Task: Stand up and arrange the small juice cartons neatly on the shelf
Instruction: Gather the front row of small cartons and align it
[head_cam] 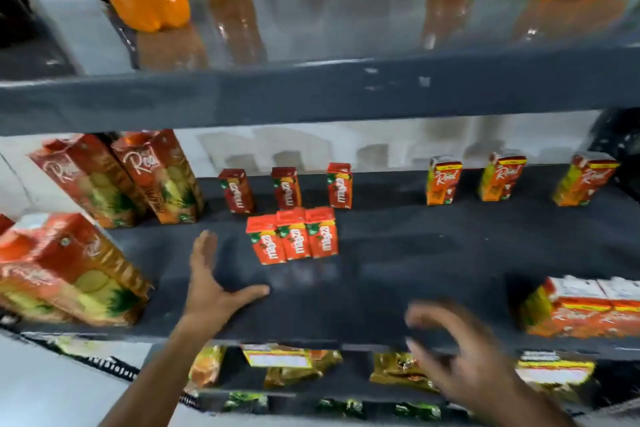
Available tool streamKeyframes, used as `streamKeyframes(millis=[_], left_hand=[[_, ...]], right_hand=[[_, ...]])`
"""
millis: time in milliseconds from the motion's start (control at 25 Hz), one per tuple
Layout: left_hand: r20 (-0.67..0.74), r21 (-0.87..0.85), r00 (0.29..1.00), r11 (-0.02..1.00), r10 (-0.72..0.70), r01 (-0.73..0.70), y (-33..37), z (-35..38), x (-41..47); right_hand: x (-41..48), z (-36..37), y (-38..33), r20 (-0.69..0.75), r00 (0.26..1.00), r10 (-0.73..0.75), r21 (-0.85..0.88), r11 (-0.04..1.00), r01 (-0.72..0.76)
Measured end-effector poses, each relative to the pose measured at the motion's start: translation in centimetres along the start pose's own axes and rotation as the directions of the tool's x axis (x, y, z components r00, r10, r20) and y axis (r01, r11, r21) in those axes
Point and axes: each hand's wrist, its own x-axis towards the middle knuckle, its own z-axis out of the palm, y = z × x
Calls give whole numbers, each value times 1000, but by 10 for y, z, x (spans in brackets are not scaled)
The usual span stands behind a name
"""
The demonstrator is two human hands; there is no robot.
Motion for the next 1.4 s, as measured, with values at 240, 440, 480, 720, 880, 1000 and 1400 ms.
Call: streamKeyframes(millis=[240,440,480,720,880,1000,1400], left_hand=[[401,-27,915,997,-51,67,-23,19,81],[476,-42,868,982,-141,182,-31,24,95],[489,-39,859,981,-148,191,-30,24,95],[497,-17,852,979,-168,203,-27,23,90],[500,-50,840,961,-213,273,-19,8,60],[572,-86,798,954,-189,288,-31,-10,26],[547,-43,804,951,-233,305,-29,-22,6]], right_hand=[[166,94,24,482,781,398,-2,891,-453],[172,125,27,370,773,515,-246,857,-453],[173,126,26,363,778,513,-234,858,-457],[164,130,29,339,777,531,-176,847,-502],[128,130,2,288,822,491,-88,869,-488],[81,141,-15,263,854,449,-84,893,-443],[65,140,-35,244,812,530,-132,848,-514]])
